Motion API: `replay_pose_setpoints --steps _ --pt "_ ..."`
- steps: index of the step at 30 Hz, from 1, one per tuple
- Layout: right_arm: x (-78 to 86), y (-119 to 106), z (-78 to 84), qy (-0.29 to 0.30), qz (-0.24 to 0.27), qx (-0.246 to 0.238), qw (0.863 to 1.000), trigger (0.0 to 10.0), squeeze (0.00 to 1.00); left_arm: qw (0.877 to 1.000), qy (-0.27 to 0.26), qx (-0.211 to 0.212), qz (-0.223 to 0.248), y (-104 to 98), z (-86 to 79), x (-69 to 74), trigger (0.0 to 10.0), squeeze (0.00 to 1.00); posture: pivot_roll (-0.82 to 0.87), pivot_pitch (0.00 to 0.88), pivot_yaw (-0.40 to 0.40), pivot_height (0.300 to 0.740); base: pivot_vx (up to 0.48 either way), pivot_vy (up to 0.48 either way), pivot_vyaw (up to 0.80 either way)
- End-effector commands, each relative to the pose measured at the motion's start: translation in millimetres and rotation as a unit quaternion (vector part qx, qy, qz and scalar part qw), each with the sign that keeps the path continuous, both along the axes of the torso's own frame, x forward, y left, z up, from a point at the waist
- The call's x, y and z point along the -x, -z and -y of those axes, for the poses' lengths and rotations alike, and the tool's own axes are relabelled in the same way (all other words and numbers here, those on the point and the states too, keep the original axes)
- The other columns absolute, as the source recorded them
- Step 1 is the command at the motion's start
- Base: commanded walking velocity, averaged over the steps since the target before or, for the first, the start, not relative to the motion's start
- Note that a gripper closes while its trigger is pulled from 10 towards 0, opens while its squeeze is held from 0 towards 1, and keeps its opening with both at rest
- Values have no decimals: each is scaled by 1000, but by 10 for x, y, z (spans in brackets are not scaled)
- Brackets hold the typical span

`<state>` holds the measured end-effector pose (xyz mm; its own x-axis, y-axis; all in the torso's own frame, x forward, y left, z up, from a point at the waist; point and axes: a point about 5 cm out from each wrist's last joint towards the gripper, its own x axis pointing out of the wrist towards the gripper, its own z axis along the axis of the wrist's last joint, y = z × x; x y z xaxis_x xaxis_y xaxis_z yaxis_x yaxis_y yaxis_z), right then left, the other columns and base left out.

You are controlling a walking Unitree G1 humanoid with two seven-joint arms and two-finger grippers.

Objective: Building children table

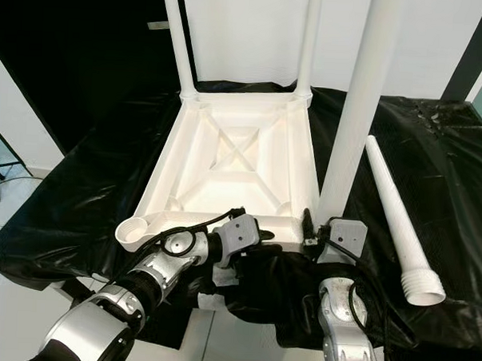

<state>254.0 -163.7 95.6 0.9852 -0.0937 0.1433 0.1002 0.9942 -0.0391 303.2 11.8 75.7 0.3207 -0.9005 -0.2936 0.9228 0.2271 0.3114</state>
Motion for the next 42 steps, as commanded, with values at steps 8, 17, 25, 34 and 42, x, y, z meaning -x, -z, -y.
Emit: replay_pose_setpoints --steps 8,17,25,34,42 --pt "-8 98 -191 -62 -22 -1 998 10000 1000 996 -36 -59 -59 329 -143 101 10000 0 -102 0 58 740 0 0 0" --pt "-29 48 -193 -144 -25 40 988 10000 0 996 -35 -61 -62 358 -150 126 10000 0 -106 0 52 740 0 0 0" --pt "95 6 54 -341 -92 101 930 10000 0 996 -34 -61 -62 358 -154 126 10000 0 -119 0 59 740 0 0 0" --pt "158 8 106 -405 -126 128 896 0 0 996 -32 -60 -62 346 -131 122 10000 0 -115 0 58 740 0 0 0" --pt "195 68 127 -420 -151 128 886 0 0 996 -33 -61 -64 365 -150 135 10000 0 -111 0 60 740 0 0 0"
